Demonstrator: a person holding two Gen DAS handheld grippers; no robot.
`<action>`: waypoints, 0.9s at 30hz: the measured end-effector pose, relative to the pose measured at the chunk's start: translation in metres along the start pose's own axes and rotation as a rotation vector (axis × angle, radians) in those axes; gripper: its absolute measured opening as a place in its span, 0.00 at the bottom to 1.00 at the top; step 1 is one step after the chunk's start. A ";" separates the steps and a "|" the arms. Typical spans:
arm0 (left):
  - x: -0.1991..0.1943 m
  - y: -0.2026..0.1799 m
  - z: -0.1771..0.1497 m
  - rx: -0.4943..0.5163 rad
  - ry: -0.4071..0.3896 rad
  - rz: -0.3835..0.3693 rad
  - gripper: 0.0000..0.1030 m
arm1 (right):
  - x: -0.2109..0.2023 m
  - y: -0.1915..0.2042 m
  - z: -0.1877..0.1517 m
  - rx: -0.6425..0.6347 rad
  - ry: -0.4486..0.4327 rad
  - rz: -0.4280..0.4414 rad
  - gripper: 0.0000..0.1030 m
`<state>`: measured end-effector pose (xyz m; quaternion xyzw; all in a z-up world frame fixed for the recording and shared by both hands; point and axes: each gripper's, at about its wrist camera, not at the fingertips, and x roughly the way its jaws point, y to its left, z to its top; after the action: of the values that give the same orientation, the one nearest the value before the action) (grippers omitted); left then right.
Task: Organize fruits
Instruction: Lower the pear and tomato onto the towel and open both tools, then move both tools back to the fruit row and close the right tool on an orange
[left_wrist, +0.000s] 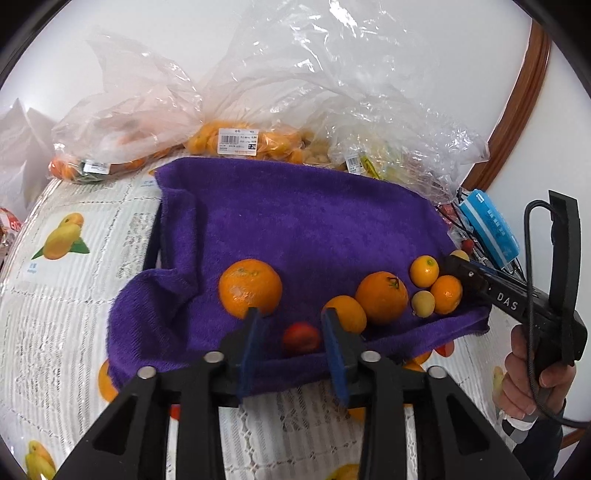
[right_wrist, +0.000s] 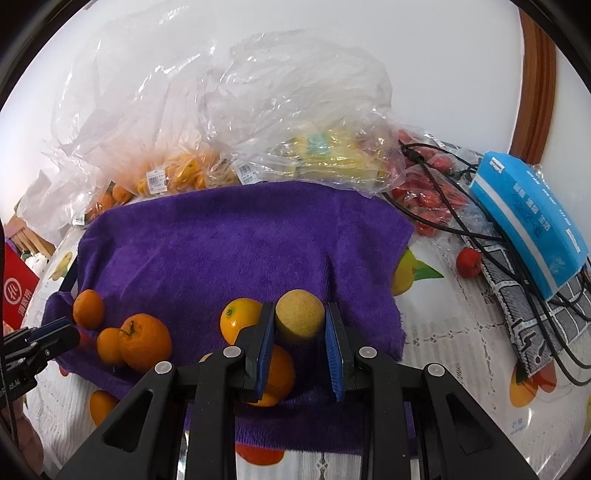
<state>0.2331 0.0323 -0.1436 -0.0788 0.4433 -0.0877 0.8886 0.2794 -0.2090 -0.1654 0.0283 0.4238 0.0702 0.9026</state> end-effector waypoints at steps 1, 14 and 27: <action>-0.003 0.001 0.000 -0.001 -0.003 0.003 0.36 | -0.004 0.000 0.000 0.007 -0.002 0.000 0.27; -0.052 -0.001 -0.013 -0.038 -0.012 0.010 0.48 | -0.081 0.027 -0.013 -0.026 -0.028 -0.036 0.58; -0.097 -0.008 -0.039 -0.052 -0.040 0.038 0.49 | -0.146 0.025 -0.051 0.049 -0.034 -0.146 0.73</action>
<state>0.1435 0.0441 -0.0901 -0.0952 0.4291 -0.0579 0.8964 0.1458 -0.2064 -0.0837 0.0208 0.4108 -0.0068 0.9114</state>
